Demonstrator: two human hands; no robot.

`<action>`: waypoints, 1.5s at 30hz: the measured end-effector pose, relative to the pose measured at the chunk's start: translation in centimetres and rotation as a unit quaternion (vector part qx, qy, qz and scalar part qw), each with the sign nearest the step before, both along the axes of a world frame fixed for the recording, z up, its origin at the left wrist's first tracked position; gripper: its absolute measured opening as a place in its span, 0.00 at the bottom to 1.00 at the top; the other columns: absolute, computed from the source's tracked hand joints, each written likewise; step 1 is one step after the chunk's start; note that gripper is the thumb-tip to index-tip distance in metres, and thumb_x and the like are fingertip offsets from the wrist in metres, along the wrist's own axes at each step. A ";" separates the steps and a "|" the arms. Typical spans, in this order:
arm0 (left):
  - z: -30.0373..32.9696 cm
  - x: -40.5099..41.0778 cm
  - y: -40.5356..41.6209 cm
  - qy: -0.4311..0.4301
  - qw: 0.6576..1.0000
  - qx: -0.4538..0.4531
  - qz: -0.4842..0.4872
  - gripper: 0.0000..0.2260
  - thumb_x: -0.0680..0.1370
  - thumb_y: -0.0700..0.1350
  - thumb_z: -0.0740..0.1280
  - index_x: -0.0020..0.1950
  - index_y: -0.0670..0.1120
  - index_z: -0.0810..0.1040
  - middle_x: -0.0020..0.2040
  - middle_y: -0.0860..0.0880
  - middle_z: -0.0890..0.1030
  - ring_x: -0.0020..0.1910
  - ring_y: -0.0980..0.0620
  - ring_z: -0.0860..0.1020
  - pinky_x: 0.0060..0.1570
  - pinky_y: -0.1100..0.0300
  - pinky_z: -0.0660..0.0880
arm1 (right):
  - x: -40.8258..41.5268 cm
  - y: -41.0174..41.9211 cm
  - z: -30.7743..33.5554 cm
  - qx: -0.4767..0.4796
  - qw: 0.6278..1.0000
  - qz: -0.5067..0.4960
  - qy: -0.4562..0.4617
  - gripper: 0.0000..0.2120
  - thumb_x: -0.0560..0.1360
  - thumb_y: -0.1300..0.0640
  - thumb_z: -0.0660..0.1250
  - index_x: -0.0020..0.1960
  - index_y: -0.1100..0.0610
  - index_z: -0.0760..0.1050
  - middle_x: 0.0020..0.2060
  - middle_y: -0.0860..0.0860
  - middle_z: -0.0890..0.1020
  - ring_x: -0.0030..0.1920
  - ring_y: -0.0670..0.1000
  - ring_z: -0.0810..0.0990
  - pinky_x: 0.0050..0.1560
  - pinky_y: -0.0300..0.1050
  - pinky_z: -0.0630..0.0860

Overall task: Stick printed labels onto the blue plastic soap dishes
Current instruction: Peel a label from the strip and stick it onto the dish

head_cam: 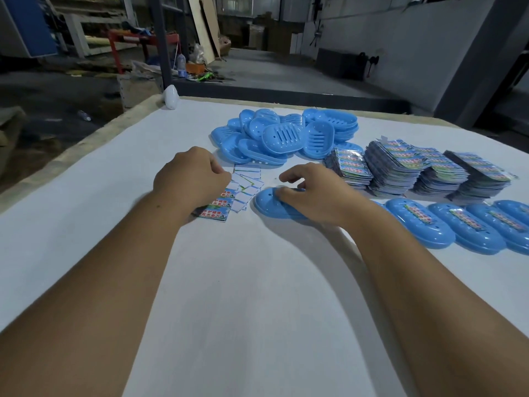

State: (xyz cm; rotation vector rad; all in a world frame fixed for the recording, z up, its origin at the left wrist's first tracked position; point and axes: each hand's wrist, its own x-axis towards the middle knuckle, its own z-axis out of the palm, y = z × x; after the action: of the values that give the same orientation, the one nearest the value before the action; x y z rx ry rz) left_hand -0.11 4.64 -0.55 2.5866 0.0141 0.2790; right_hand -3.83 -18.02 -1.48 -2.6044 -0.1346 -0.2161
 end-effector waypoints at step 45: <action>0.8 -1.7 -4.0 0.042 0.901 -0.410 -0.133 0.07 0.78 0.48 0.69 0.44 0.48 0.85 0.39 0.54 0.86 0.36 0.60 0.82 0.35 0.63 0.73 | -0.3 1.1 1.9 0.362 0.927 -0.030 -0.091 0.15 0.77 0.57 0.74 0.47 0.49 0.67 0.32 0.47 0.83 0.33 0.48 0.77 0.42 0.51 0.77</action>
State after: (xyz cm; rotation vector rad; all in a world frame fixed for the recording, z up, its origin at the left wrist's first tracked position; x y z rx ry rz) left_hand -1.82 0.59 0.22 1.7265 -0.1574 0.0356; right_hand -4.13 -16.94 0.37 -1.8481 -0.0290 -0.4380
